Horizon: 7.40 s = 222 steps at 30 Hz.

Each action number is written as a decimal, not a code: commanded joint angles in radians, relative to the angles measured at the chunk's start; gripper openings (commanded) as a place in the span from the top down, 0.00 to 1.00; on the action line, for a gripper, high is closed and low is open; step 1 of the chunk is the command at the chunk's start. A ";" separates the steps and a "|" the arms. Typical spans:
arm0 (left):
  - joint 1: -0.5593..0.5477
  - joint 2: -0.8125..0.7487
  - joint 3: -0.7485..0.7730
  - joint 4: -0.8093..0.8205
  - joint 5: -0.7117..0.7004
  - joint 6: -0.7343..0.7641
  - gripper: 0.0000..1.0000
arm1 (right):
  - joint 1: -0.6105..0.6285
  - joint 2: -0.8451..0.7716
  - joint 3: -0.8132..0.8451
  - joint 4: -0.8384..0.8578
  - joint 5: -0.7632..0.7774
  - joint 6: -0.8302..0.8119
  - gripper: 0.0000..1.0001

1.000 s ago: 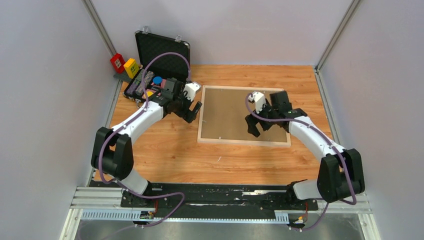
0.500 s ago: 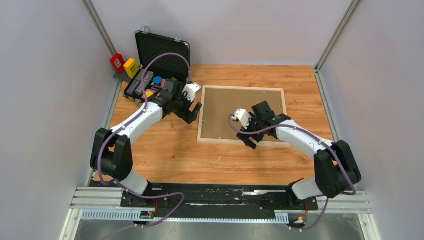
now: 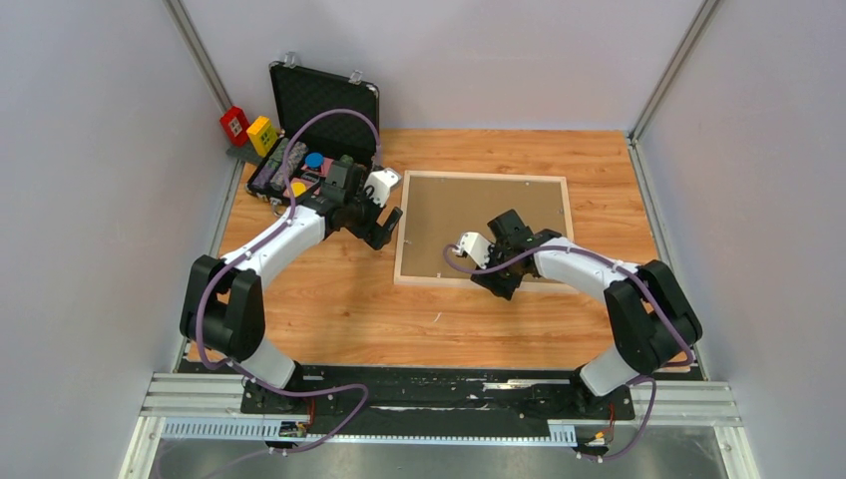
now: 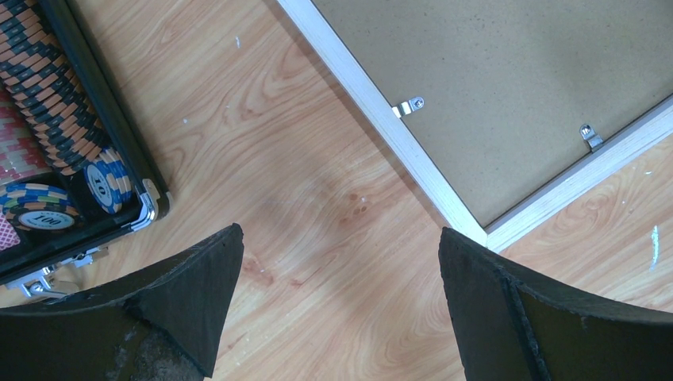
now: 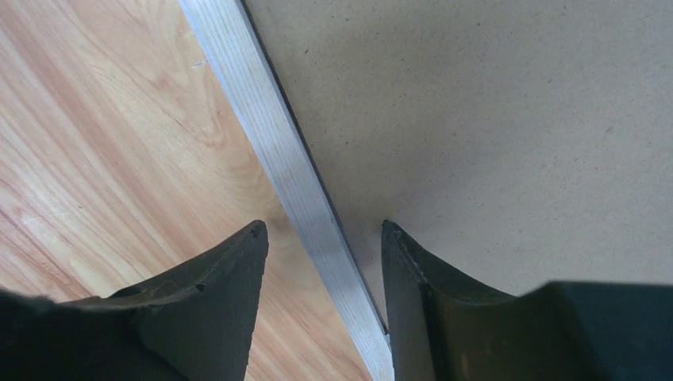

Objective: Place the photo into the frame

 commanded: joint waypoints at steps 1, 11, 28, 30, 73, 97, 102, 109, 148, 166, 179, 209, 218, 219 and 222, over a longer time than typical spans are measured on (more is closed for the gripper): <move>-0.001 -0.023 0.003 0.026 -0.003 0.015 0.00 | 0.010 -0.005 0.015 0.020 0.019 -0.017 0.49; -0.001 -0.005 0.012 0.020 -0.003 0.013 0.00 | 0.033 -0.004 -0.030 0.065 0.046 0.000 0.53; 0.000 -0.051 -0.024 0.067 -0.017 0.059 0.00 | 0.044 -0.054 -0.004 0.023 -0.021 0.041 1.00; -0.001 -0.086 -0.054 0.095 0.014 0.082 0.00 | 0.030 -0.053 0.032 -0.008 -0.063 0.048 1.00; -0.324 0.051 0.098 0.281 -0.006 0.909 0.14 | -0.226 0.159 0.867 -0.687 -0.557 0.062 1.00; -0.343 0.060 0.259 0.077 -0.078 0.867 1.00 | -0.249 0.063 0.863 -0.602 -0.436 0.148 0.30; -0.343 0.053 0.345 -0.042 -0.076 0.844 1.00 | -0.250 -0.037 0.832 -0.517 -0.348 0.167 0.26; -0.341 0.030 0.429 -0.172 -0.054 0.827 1.00 | -0.249 -0.185 0.781 -0.445 -0.264 0.156 0.15; -0.303 0.078 0.843 -0.610 0.087 0.817 1.00 | -0.075 -0.209 0.806 -0.435 -0.132 -0.015 0.08; -0.236 0.101 0.823 -0.626 0.166 0.804 1.00 | 0.007 -0.099 0.831 -0.424 -0.068 -0.087 0.16; -0.209 0.105 0.830 -0.648 0.193 0.811 1.00 | 0.033 -0.060 0.790 -0.344 0.011 -0.124 0.31; -0.194 0.115 0.835 -0.615 0.171 0.797 0.72 | 0.033 -0.100 0.748 -0.332 0.009 -0.133 1.00; -0.188 0.115 0.849 -0.549 0.162 0.752 0.09 | 0.033 -0.091 0.851 -0.404 -0.021 -0.082 1.00; -0.181 0.111 0.850 -0.541 0.170 0.737 0.02 | 0.033 -0.087 0.865 -0.410 -0.022 -0.073 1.00; -0.158 0.089 0.849 -0.490 0.183 0.700 0.00 | 0.033 -0.067 0.919 -0.423 -0.018 -0.029 1.00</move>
